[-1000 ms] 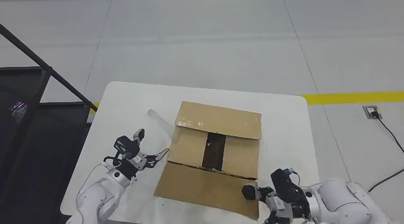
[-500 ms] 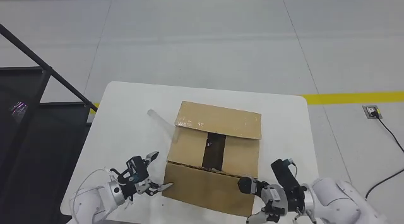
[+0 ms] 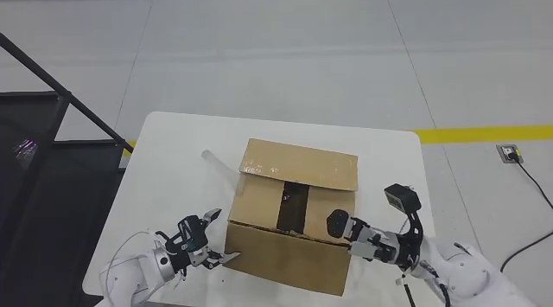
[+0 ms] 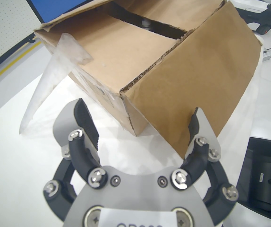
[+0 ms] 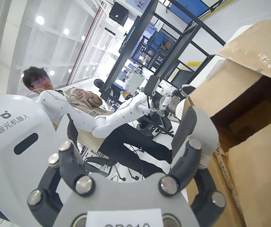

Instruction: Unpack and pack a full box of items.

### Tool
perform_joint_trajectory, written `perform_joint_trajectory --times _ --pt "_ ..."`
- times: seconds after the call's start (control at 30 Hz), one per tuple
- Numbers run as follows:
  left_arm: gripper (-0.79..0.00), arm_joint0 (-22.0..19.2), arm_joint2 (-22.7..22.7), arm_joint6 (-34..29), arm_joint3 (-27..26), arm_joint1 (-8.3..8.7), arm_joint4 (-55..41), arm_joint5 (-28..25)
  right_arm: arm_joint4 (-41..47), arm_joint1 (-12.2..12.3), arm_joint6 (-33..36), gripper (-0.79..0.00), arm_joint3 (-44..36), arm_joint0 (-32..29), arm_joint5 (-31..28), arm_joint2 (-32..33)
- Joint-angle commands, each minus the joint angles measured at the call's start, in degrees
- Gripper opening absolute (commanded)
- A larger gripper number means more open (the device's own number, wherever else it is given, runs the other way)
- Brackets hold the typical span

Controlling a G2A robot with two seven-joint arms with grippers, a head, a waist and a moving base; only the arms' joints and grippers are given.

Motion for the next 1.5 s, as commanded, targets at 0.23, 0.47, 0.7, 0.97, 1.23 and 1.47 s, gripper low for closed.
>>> perform_joint_trajectory --times 0.23,0.47,0.7,0.97,1.23,1.47 --pt "0.000 0.2 0.6 -1.2 -1.3 0.19 -0.9 1.1 7.9 -1.3 3.4 0.000 1.9 3.5 21.2 -2.2" --pt "0.000 0.2 0.7 -1.0 -1.3 0.55 -1.2 1.2 11.2 -2.8 2.6 0.000 7.6 7.7 28.4 -3.3" --pt "0.000 0.4 0.7 -0.8 -1.5 0.94 -1.3 1.2 9.9 -4.5 -2.4 0.000 10.6 11.0 32.4 -4.4" --pt "0.000 0.4 1.1 -0.9 -1.6 1.29 -1.5 1.1 3.8 -5.9 -13.2 0.000 9.2 12.9 33.3 -3.2" --pt "0.000 0.0 2.0 -1.0 -1.4 1.53 -1.6 1.4 -4.5 -8.9 -28.1 0.000 11.0 20.3 41.8 -6.0" --pt "0.000 0.4 2.5 -0.6 -1.2 1.73 -2.2 2.1 -6.2 -13.0 -32.2 0.000 21.1 28.7 46.7 -11.9"
